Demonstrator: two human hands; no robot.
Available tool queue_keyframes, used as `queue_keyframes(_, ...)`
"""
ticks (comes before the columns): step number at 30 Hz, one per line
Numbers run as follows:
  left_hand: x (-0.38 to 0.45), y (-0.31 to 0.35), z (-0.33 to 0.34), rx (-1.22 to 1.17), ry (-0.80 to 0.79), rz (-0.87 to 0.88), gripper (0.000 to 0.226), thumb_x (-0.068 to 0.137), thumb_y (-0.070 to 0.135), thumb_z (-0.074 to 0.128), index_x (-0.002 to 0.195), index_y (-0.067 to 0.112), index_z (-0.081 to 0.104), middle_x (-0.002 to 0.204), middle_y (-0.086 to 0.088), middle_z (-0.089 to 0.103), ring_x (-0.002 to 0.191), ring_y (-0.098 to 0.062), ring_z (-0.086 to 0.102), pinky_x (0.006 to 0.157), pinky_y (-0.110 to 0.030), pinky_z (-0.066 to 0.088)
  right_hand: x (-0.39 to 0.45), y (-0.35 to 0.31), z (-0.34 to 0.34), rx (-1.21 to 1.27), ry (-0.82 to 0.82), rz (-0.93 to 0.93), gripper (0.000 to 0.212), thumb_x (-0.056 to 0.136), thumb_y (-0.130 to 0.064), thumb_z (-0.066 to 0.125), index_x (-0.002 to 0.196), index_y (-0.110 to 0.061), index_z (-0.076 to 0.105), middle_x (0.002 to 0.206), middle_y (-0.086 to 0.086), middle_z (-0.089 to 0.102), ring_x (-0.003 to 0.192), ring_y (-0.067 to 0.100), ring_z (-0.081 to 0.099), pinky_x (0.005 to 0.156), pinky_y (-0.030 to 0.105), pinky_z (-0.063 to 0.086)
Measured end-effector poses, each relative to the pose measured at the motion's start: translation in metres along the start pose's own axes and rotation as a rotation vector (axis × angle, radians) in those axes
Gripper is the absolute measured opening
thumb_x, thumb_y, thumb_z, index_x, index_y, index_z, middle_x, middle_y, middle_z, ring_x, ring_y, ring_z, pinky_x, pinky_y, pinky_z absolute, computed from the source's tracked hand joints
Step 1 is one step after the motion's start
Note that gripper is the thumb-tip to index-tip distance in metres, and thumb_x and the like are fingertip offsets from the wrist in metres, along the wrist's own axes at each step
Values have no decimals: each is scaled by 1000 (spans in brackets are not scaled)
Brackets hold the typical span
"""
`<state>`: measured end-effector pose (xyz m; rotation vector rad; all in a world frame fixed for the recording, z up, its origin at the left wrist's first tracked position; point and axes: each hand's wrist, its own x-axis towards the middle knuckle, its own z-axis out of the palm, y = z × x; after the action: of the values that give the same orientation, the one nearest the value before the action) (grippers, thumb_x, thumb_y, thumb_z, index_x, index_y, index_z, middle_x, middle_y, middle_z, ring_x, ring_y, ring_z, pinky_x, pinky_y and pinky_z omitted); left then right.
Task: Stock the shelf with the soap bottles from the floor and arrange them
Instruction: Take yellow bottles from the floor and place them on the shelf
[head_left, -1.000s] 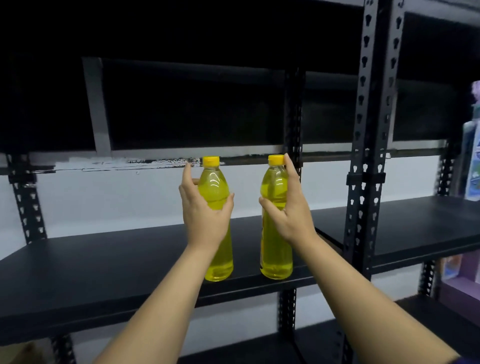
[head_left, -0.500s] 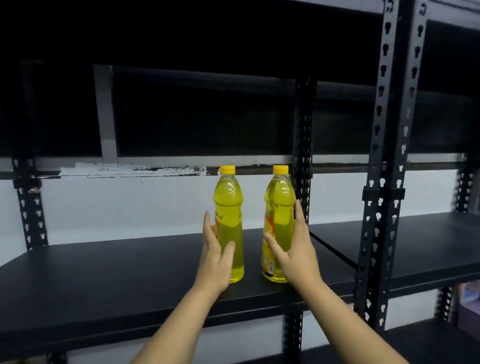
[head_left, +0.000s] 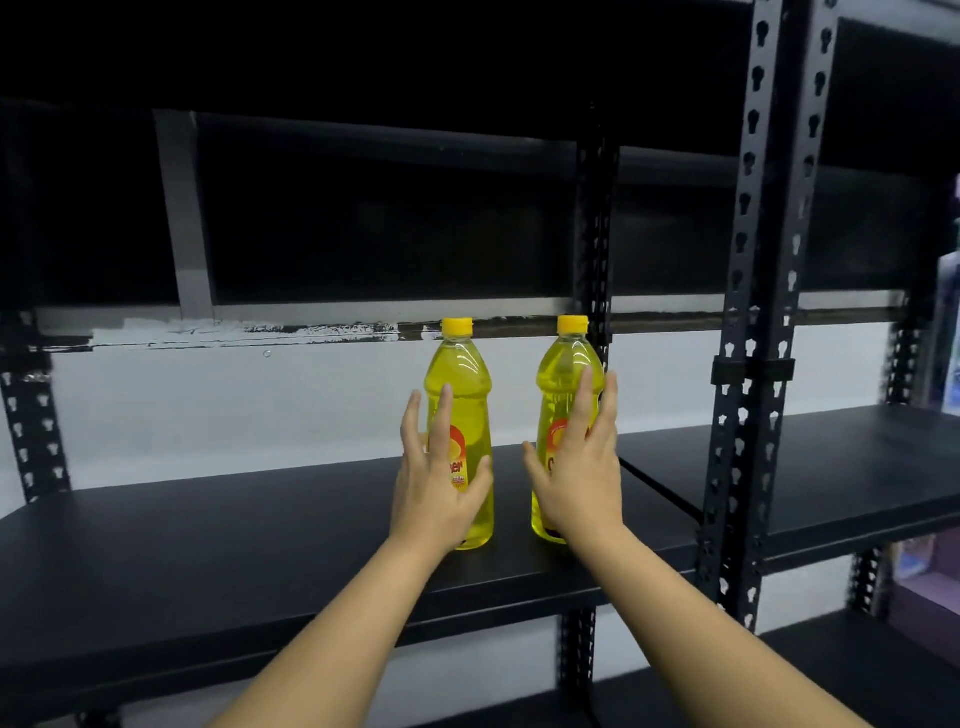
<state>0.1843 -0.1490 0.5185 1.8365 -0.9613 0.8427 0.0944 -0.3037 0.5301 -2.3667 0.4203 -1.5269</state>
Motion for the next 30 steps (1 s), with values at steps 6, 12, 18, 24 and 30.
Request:
queue_keyframes(6,20,-10,34,252,23,83,100,91,52,66,160,49,-7,153,-20,24,132,-39,43,97,-48,54,18,25,26,-19,-9,4,105,99,-38,60,165,-22,-20,173,6,-22,133,42,48,75,46,57)
queue_keyframes(12,48,-32,76,362,19,62,98,94,54,62,161,45,-9,153,-22,24,123,-40,49,91,-50,56,46,55,59,-5,-76,-41,102,103,-39,54,162,-27,-27,172,8,-25,135,46,45,87,51,57)
queue_keyframes(18,75,-60,110,403,21,42,99,94,53,62,161,44,-11,153,-22,23,123,-40,48,95,-50,55,76,89,90,-6,-81,-58,100,104,-41,52,159,-31,-30,172,8,-23,124,48,53,87,54,53)
queue_keyframes(24,97,-81,146,422,45,53,92,96,56,58,164,37,-2,157,-22,19,127,-42,46,98,-51,52,101,112,123,-47,-93,-46,99,105,-47,49,156,-34,-35,171,7,-29,116,41,54,83,51,54)
queue_keyframes(30,93,-91,162,432,20,98,85,103,49,47,165,21,-3,170,-19,-11,139,-43,37,105,-52,47,102,129,139,-93,-100,-75,86,108,-53,36,160,-28,-28,172,6,-28,113,35,56,79,47,56)
